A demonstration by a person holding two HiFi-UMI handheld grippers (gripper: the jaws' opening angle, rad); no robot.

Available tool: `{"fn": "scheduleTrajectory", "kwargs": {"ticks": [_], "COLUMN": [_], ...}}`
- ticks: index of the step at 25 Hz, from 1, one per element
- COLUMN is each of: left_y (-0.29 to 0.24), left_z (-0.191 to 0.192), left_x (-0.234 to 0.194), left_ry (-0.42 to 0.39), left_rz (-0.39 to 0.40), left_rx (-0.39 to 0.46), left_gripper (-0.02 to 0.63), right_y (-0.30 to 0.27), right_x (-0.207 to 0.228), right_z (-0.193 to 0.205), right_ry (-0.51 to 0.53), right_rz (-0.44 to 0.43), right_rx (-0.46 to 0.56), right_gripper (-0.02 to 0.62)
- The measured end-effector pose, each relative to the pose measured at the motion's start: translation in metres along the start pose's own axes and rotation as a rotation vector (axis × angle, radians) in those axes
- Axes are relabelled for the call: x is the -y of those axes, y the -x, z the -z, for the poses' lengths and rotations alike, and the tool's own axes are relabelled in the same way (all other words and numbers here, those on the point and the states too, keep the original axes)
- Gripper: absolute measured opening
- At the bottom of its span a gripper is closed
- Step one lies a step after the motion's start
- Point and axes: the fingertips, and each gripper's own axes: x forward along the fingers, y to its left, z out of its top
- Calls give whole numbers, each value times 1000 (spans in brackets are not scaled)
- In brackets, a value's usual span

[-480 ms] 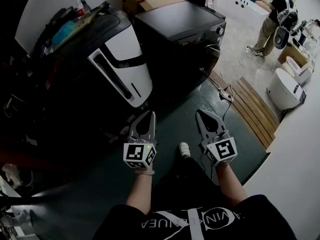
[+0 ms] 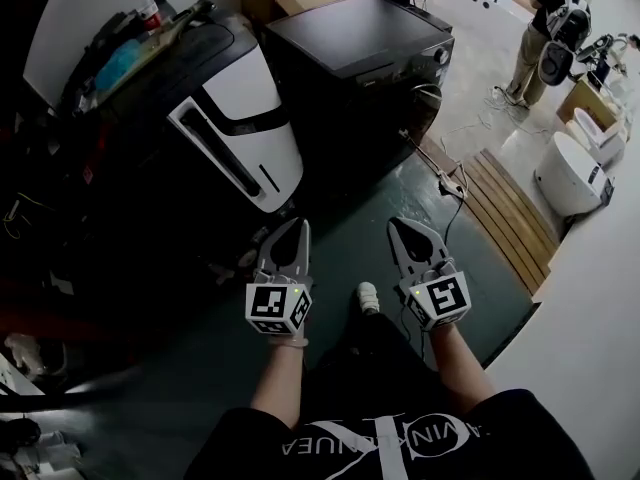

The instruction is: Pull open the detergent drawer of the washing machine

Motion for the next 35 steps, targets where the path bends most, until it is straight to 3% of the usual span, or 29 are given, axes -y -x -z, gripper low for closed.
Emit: {"fn": "scheduleTrajectory", "kwargs": {"ticks": [6,9,25,35], "left_y": [-28,-44,-179,-274], "left_z": [3,8,44,78], "left_x": [2,-1,-20,-8], "left_ry": [-5,5,88,134], "left_rz": [48,57,58,96], "left_rx": [-1,-10,-74,-108], "left_gripper": [20,139,140,140], "right_y": [-17,-27,-110,-159], "right_x": [21,31,135,212], "right_z": [10,17,57,89], "right_ry": [12,-16,-32,-48], "right_rz": [19,23,32,41], "right_rx": [-28,-37,-99,-117], "right_gripper": [12,12,12,12]}}
